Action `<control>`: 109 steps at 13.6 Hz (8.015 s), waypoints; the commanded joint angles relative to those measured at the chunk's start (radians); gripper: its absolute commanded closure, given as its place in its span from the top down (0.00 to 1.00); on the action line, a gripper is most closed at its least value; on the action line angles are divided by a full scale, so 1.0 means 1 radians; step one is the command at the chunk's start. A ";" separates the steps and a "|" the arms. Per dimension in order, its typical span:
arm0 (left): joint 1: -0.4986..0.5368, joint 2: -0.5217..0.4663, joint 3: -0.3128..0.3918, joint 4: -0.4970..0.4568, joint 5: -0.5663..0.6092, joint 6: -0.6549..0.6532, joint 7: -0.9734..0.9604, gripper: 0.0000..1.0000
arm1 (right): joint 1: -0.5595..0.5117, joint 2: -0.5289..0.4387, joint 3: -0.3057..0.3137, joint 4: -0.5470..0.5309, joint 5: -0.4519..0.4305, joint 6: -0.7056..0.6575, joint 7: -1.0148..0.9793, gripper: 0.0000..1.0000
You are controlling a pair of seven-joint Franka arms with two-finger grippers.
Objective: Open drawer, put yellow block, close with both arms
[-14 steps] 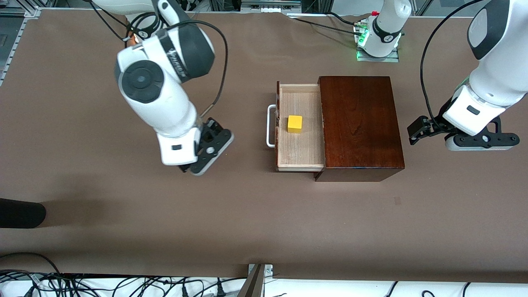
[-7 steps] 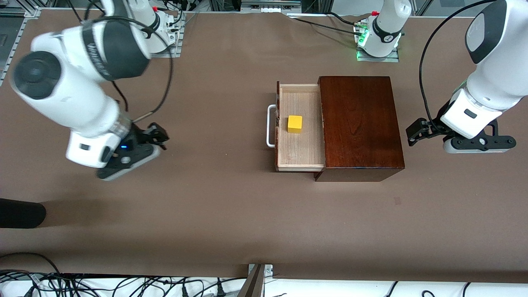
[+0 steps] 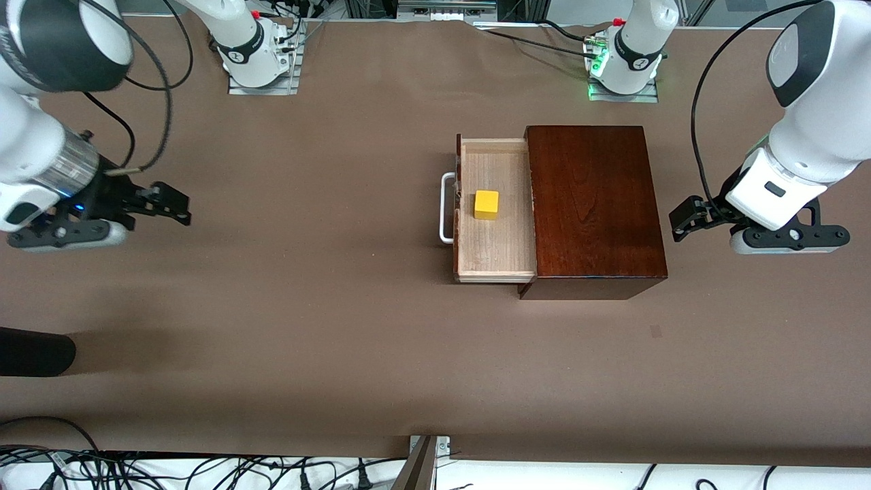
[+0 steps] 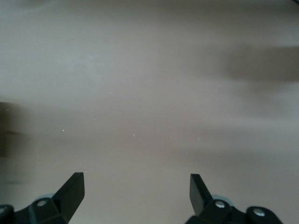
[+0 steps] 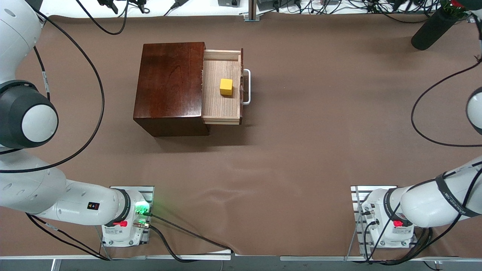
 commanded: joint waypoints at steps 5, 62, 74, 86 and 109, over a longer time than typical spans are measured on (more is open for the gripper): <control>0.002 0.029 0.002 0.031 0.023 -0.007 0.006 1.00 | -0.093 -0.129 0.031 -0.133 -0.055 0.011 0.035 1.00; -0.656 0.549 -0.061 0.312 -0.029 0.033 -1.594 0.00 | -0.090 -0.061 0.026 -0.111 -0.061 -0.003 0.067 1.00; -0.611 0.557 -0.040 0.310 0.044 0.024 -1.567 0.00 | -0.089 -0.059 0.026 -0.111 -0.061 -0.005 0.067 1.00; -0.561 0.532 -0.034 0.301 0.137 -0.039 -1.461 0.00 | -0.087 -0.058 0.026 -0.111 -0.061 -0.002 0.067 1.00; -0.347 0.474 -0.040 0.274 0.174 -0.159 -1.158 0.00 | -0.084 -0.058 0.028 -0.110 -0.059 0.003 0.067 1.00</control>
